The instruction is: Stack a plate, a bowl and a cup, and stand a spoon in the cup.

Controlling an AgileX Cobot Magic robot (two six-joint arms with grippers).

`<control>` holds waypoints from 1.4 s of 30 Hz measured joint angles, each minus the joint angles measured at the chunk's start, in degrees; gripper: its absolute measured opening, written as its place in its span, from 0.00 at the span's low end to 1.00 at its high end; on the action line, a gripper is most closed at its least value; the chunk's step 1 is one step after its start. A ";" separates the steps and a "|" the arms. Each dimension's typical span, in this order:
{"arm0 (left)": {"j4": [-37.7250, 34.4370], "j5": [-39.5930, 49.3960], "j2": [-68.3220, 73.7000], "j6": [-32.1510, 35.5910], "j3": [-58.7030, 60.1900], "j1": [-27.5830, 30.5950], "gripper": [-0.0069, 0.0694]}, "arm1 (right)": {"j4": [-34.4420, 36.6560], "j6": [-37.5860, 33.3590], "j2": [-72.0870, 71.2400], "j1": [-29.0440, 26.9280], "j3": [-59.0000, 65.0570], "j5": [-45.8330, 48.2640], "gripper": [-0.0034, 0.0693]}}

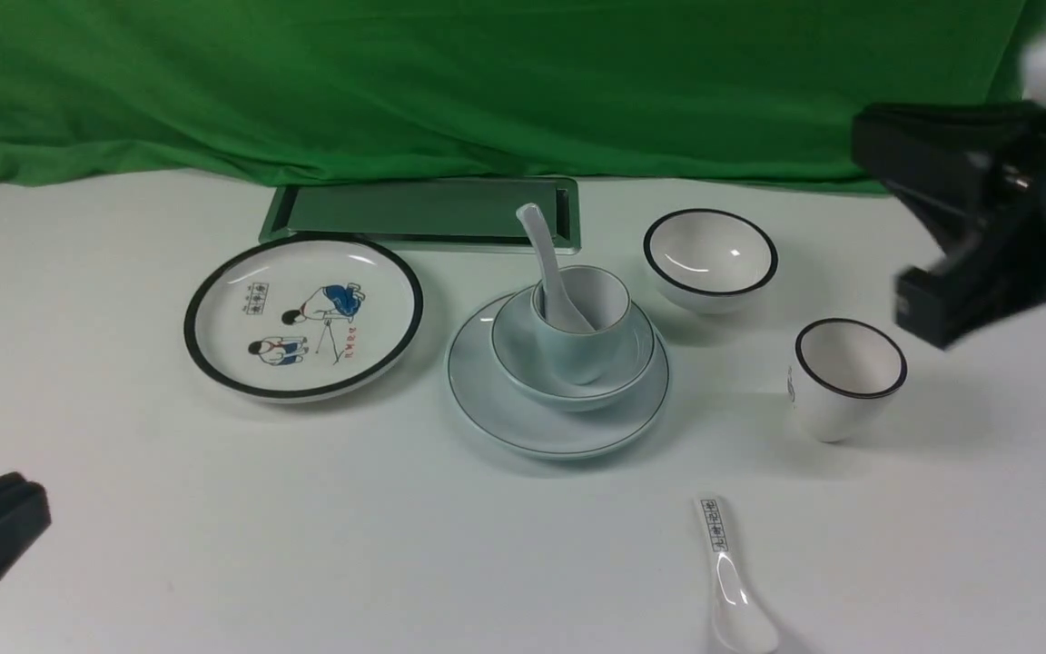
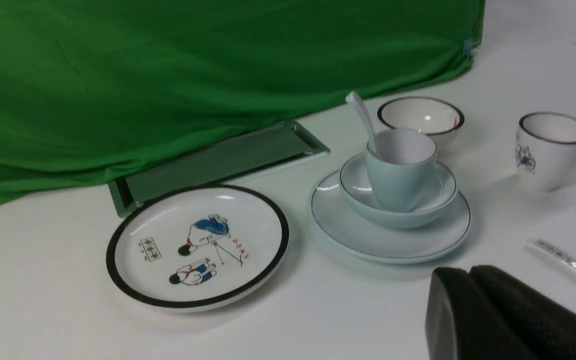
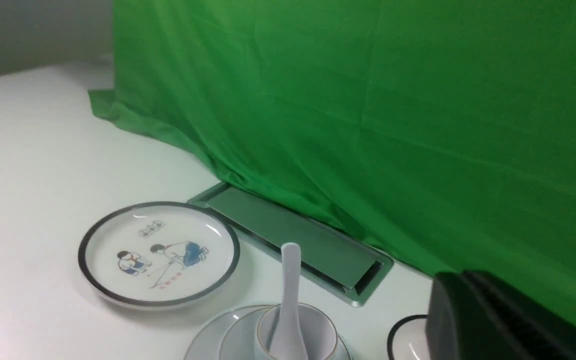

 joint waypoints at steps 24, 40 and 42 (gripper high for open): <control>0.06 0.18 -1.81 -0.02 0.00 0.00 0.05 | 0.00 -0.11 -32.24 0.00 11.98 4.82 0.13; 0.06 0.18 -1.81 -0.06 0.00 0.00 0.05 | 0.00 -0.11 -32.24 0.00 12.04 4.83 0.19; 0.06 0.18 -1.81 -0.06 0.01 0.00 0.05 | 0.00 -0.11 -32.24 0.00 12.47 4.83 0.20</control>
